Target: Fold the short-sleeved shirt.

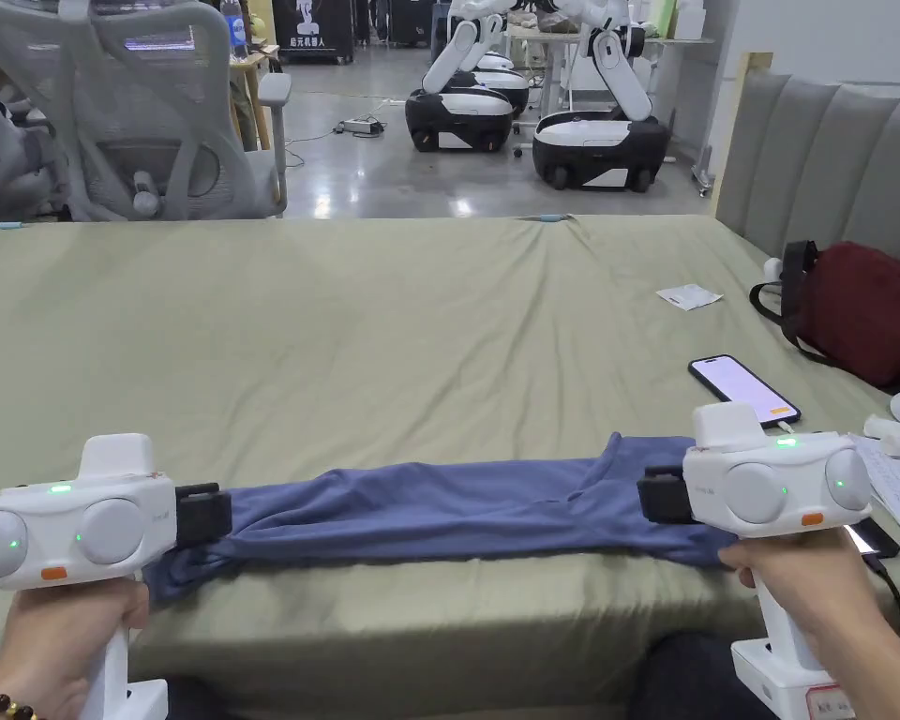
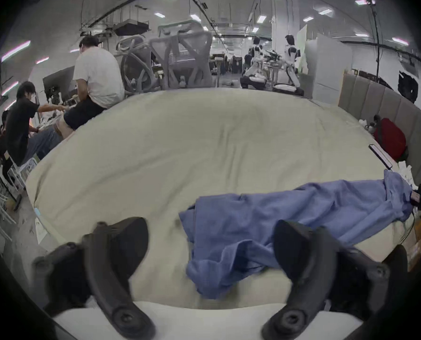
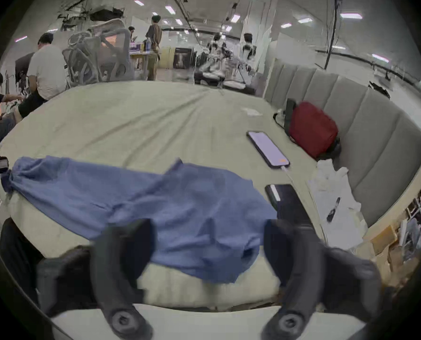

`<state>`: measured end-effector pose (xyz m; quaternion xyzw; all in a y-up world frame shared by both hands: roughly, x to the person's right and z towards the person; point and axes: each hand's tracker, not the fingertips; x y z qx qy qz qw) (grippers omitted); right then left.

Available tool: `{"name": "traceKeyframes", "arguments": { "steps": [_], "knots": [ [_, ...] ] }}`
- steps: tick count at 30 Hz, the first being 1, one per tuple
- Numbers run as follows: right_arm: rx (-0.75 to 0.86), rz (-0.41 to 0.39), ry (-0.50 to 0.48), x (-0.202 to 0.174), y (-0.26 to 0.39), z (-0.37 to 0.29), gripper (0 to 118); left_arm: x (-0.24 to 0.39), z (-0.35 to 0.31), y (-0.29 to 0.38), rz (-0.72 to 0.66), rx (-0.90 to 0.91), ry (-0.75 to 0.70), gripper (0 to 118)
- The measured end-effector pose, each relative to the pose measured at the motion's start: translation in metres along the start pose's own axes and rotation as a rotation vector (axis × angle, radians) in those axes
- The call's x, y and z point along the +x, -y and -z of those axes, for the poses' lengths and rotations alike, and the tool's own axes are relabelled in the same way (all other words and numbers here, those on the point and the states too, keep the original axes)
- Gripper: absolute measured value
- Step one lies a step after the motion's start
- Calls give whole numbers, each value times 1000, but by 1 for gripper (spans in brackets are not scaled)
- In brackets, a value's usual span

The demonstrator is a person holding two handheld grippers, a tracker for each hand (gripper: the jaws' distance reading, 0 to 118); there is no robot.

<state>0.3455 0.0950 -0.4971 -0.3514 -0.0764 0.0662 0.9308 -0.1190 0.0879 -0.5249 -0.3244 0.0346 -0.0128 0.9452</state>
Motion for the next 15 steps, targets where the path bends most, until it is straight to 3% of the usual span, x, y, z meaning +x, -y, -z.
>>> {"name": "traceKeyframes", "arguments": {
  "steps": [1, 2, 3, 11, 12, 13, 15],
  "knots": [
    [23, 1, -8, -2, -1, -5, 45, 0, -5, -1, 17, 37, 11, 61],
    [42, 8, -20, -3, -1, -9, 12, 3, -12, 0, 30, 66, 18, 28],
    [50, 17, -24, -7, 0, -12, 0, 3, -15, 1, 21, 76, 13, 0],
    [80, 33, -61, -22, 3, -27, 0, -16, -30, 8, 13, 100, 91, 0],
    [80, 36, -68, -24, 3, -26, 0, -22, -29, 8, -9, 108, 139, 11],
    [80, 38, -73, -24, 3, -25, 0, -29, -26, 7, -36, 101, 184, 35],
    [76, 37, -76, -28, 3, -23, 0, -43, -17, 7, -100, 77, 281, 109]
  ]
}}
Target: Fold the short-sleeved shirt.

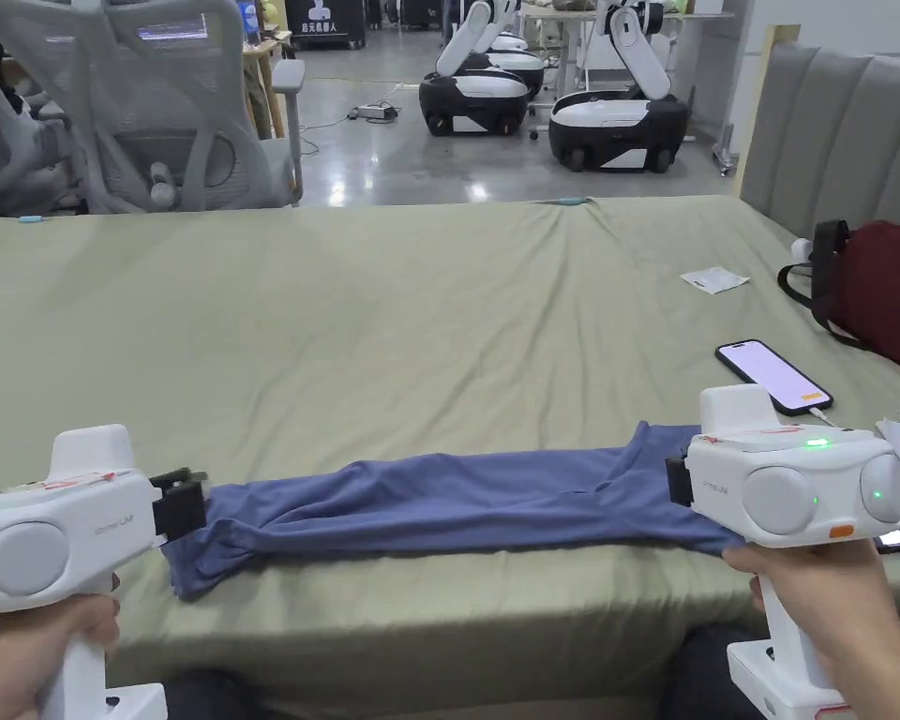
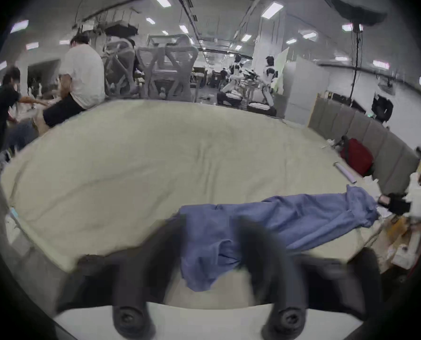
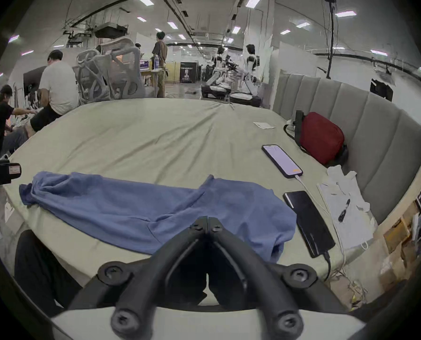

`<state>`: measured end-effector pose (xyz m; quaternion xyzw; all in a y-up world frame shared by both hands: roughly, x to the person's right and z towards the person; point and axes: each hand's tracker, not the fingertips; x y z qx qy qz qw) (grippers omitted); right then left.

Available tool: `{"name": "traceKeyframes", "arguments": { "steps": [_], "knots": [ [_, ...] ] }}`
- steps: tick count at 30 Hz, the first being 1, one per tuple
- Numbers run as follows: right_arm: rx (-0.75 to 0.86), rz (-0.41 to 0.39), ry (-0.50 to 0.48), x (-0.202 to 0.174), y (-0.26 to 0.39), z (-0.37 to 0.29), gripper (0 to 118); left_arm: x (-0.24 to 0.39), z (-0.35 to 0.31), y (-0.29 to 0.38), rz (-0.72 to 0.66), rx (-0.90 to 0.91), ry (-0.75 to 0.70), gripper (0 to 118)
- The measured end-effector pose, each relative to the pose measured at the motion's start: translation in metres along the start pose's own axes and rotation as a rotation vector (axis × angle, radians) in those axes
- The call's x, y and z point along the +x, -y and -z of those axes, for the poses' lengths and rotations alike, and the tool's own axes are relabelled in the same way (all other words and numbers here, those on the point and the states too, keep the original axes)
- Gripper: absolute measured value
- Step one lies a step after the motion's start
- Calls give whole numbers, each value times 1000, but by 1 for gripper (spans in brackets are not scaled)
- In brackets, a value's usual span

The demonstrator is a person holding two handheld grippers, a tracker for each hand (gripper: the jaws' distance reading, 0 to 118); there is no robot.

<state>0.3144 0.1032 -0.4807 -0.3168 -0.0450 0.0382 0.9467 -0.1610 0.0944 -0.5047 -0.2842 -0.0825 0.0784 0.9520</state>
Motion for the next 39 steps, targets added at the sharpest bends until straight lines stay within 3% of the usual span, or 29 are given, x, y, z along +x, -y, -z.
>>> {"name": "traceKeyframes", "arguments": {
  "steps": [3, 8, 11, 15, 18, 20, 22, 23, 24, 25, 29, 35, 39],
  "knots": [
    [-13, 6, -9, -4, 2, 5, 0, -17, 13, 4, -52, -29, 57, 118],
    [-45, -1, -16, -12, 5, 19, 0, -41, 40, 12, -234, -71, 241, 114],
    [-55, -2, -25, -16, 6, 23, 0, -51, 62, 17, -336, -85, 344, 105],
    [-68, -6, -28, -21, 6, 30, 0, -59, 94, 22, -392, -112, 328, 103],
    [-81, -11, -34, -23, 6, 34, 0, -59, 98, 20, -474, -59, 403, 100],
    [-88, -14, -34, -26, 6, 36, 0, -57, 106, 22, -498, -85, 470, 81],
    [-93, -13, -37, -26, 6, 38, 0, -51, 111, 24, -405, -88, 398, 9],
    [-96, -11, -40, -27, 6, 38, 0, -49, 115, 25, -372, -123, 326, 10],
    [-97, -11, -41, -28, 6, 38, 0, -55, 122, 26, -491, -181, 351, 10],
    [-97, -12, -42, -27, 6, 37, 0, -57, 121, 24, -490, -142, 391, 10],
    [-96, -15, -39, -29, 2, 36, 0, -56, 114, 15, -344, -114, 371, 10],
    [-57, 1, -36, -33, -10, 35, 0, -88, 98, -5, -366, -77, 335, 9],
    [-35, 16, -47, -37, -16, 34, 0, -132, 78, -21, -336, -34, 190, 9]
  ]
}}
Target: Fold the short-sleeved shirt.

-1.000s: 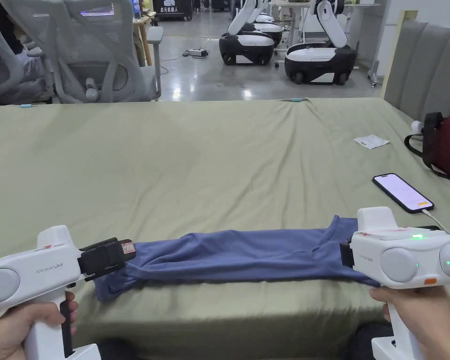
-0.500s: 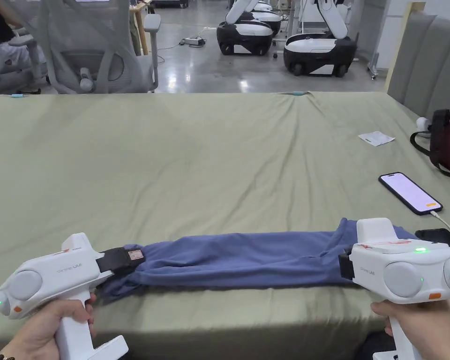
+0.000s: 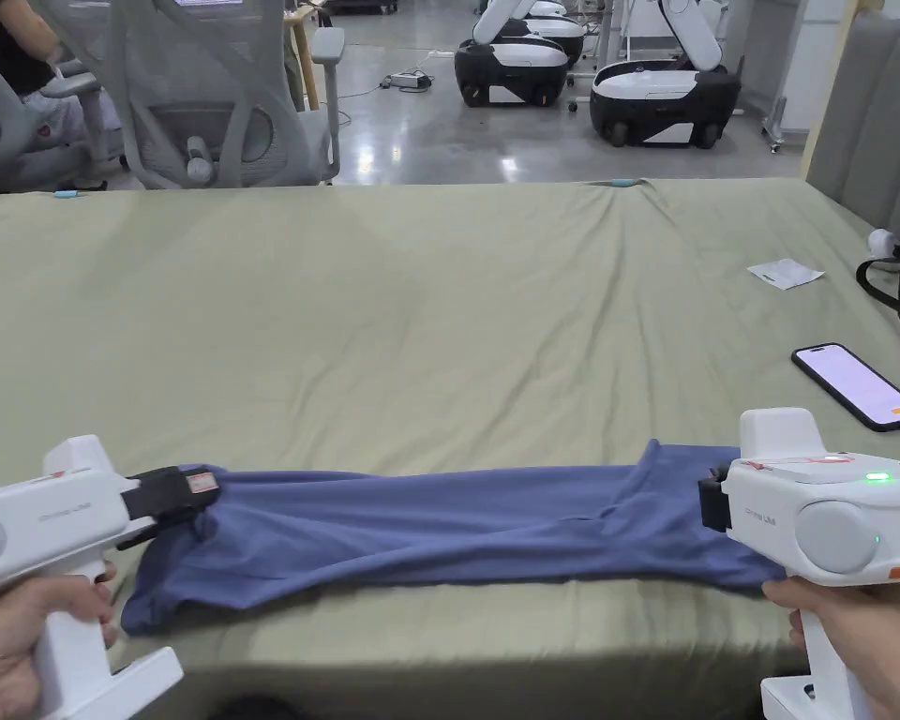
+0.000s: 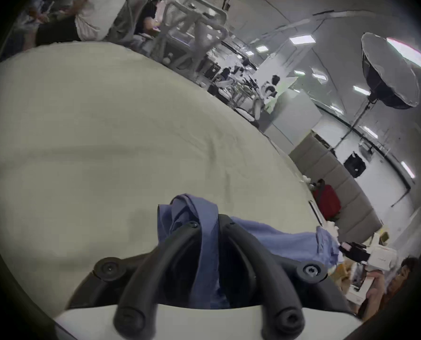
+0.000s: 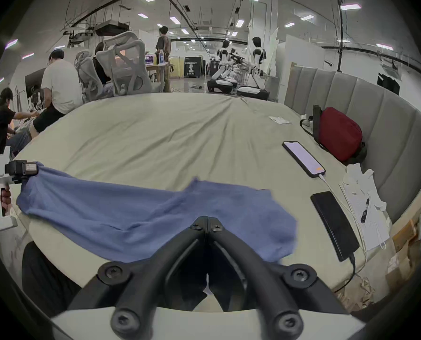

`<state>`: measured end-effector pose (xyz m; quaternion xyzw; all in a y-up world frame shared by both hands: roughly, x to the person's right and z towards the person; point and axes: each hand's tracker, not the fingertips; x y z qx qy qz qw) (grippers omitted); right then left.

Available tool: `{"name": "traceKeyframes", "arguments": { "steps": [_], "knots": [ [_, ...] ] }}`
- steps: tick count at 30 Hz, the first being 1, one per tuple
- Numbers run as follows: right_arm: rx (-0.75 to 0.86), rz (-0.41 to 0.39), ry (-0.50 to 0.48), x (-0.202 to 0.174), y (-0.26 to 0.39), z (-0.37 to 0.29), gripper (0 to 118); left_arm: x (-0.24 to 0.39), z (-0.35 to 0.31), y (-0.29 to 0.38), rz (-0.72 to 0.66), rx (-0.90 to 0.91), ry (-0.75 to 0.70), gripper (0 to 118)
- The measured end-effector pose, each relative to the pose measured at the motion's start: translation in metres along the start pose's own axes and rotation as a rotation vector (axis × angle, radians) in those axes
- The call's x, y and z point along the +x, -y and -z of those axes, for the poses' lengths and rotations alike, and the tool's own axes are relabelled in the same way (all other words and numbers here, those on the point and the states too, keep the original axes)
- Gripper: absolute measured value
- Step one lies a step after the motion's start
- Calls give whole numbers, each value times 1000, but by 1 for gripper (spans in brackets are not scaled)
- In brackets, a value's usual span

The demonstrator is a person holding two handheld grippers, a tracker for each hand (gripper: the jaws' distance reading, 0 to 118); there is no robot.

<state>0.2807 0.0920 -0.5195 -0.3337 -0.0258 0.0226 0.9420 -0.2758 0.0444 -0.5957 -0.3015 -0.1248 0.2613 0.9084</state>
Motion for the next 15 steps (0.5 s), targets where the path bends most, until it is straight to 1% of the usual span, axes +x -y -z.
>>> {"name": "traceKeyframes", "arguments": {
  "steps": [3, 6, 8, 11, 13, 15],
  "knots": [
    [6, 4, -8, -2, 0, 1, 0, -29, -24, -17, -70, 72, -83, 9],
    [8, 3, -21, -6, 1, 2, 0, -33, -32, -19, -16, 36, -74, 9],
    [3, 1, -25, -8, 2, 3, 0, -24, -32, -17, -7, 34, -72, 9],
    [-4, -6, -29, -10, 3, 4, 0, -9, -35, -17, 5, 48, -28, 9],
    [-5, -9, -34, -10, 4, 4, 0, 5, -41, -20, -39, 64, 36, 9],
    [-2, -15, -34, -11, 3, 4, 0, 29, -50, -21, -36, 75, 108, 9]
  ]
}}
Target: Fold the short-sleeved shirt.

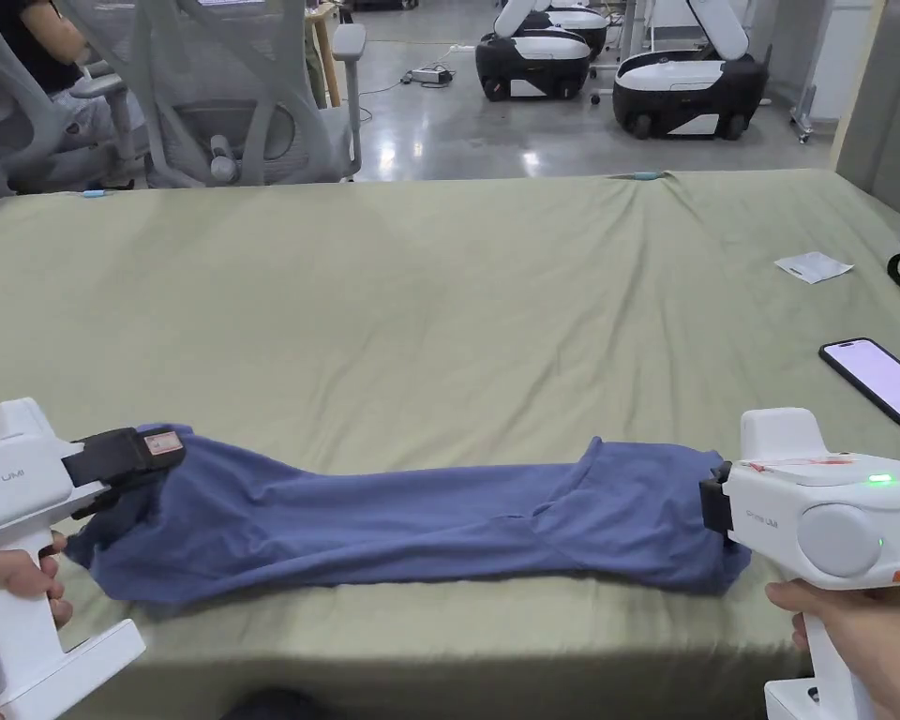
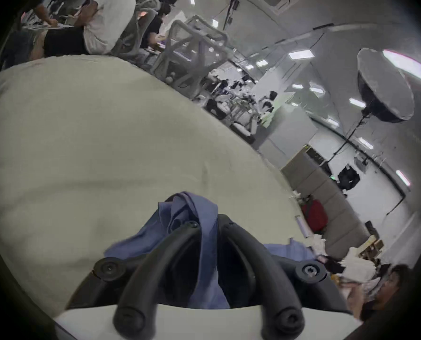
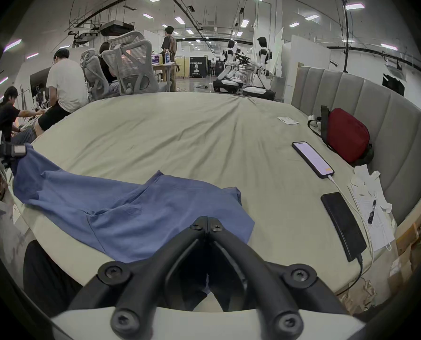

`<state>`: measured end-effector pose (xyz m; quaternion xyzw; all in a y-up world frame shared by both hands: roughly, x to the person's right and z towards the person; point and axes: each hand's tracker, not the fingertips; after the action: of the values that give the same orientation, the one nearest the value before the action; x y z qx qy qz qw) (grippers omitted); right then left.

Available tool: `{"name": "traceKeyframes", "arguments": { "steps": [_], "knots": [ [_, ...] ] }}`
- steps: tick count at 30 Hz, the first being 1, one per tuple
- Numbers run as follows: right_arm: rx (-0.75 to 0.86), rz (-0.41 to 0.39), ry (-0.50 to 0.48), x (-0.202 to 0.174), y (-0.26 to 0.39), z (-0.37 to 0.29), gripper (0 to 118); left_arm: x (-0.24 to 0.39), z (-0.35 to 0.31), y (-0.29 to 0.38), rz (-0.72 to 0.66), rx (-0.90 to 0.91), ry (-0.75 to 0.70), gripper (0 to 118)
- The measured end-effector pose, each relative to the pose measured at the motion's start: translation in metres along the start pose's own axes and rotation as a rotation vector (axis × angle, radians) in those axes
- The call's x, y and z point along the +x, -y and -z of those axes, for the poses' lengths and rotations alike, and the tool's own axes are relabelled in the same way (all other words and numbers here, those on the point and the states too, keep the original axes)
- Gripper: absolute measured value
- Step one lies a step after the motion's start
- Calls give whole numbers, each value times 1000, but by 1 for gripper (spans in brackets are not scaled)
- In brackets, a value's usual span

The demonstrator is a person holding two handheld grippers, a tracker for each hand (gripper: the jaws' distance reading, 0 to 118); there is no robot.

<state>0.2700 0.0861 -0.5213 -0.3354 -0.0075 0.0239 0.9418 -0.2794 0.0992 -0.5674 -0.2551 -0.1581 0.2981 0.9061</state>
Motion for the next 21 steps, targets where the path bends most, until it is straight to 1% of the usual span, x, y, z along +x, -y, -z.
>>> {"name": "traceKeyframes", "arguments": {
  "steps": [2, 5, 9, 11, 14, 17, 19, 20, 21],
  "knots": [
    [0, 0, 1, 0, 0, 0, 0, 29, 0, 1, 12, -17, 58, 9],
    [8, 10, -3, 2, -1, 0, 0, 82, 16, 11, 45, -69, 123, 9],
    [16, 19, -5, 9, 3, -7, 0, 140, 67, 41, 99, -133, 148, 9],
    [18, 28, -6, 14, 6, -12, 0, 156, 100, 58, 106, -179, 156, 9],
    [19, 45, 6, 24, 11, -17, 0, 168, 147, 89, 68, -264, 123, 9],
    [17, 60, 19, 36, 16, -22, 0, 170, 183, 117, 94, -356, 83, 9],
    [15, 75, 35, 44, 18, -25, 0, 162, 200, 127, 88, -369, 46, 9],
    [15, 81, 40, 48, 19, -26, 0, 159, 203, 129, 81, -365, 55, 9],
    [14, 85, 44, 50, 20, -26, 0, 157, 203, 129, 60, -361, 54, 12]
  ]
}}
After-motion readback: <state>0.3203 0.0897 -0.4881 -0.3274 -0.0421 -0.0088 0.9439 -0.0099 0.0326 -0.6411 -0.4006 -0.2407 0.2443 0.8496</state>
